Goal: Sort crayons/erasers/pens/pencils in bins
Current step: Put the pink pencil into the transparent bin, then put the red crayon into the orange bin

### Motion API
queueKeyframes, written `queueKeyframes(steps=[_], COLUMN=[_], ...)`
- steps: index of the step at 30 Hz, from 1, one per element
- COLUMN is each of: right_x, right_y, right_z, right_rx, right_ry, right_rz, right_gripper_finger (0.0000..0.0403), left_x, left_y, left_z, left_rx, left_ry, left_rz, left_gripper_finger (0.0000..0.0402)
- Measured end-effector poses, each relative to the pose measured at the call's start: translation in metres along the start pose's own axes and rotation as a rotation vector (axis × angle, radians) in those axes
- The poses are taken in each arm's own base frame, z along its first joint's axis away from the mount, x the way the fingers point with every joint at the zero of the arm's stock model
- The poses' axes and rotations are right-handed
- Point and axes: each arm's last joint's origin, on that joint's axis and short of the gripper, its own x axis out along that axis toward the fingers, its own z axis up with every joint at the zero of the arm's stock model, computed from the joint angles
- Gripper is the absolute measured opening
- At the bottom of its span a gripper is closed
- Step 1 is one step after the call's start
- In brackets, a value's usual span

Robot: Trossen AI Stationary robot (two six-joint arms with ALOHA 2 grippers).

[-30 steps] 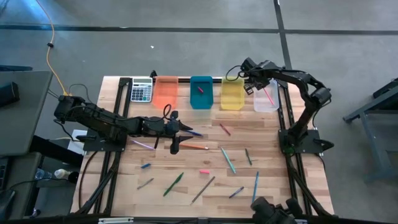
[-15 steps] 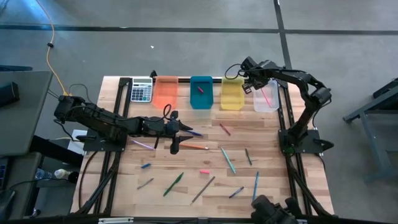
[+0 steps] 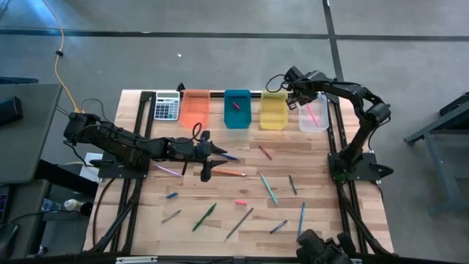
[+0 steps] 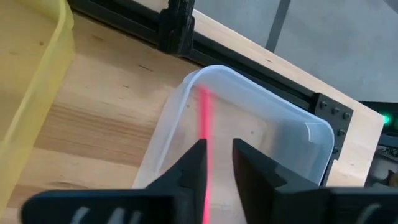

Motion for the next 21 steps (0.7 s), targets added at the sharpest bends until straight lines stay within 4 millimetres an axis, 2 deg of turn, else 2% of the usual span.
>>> queueKeyframes(steps=[3, 5, 10, 13, 17, 21], right_x=[0.000, -0.003, -0.026, -0.048, -0.078, -0.106], right_y=[0.000, -0.001, -0.004, -0.010, -0.019, -0.018], right_z=[0.000, -0.003, -0.009, -0.011, -0.013, -0.014], right_rx=[-0.031, -0.070, -0.188, -0.234, -0.224, -0.235], right_ry=[0.001, 0.012, -0.043, -0.134, -0.304, -0.482], right_rz=[-0.002, -0.003, 0.013, 0.055, 0.195, 0.322], right_gripper_finger=[0.0095, 0.0094, 0.0039, 0.0006, 0.0013, 0.0002], left_x=[0.000, 0.000, 0.000, 0.000, 0.001, 0.002], left_y=[0.000, 0.001, 0.002, 0.005, 0.013, 0.023], left_z=[0.000, 0.000, 0.000, 0.000, -0.001, -0.001], left_rx=[0.000, 0.000, 0.042, 0.038, 0.050, 0.044], left_ry=[-0.001, -0.002, -0.001, 0.000, 0.018, 0.020], left_rz=[0.004, 0.026, 0.048, 0.062, 0.066, 0.033], left_gripper_finger=[0.0163, 0.0163, 0.0146, 0.0117, 0.0062, 0.0010])
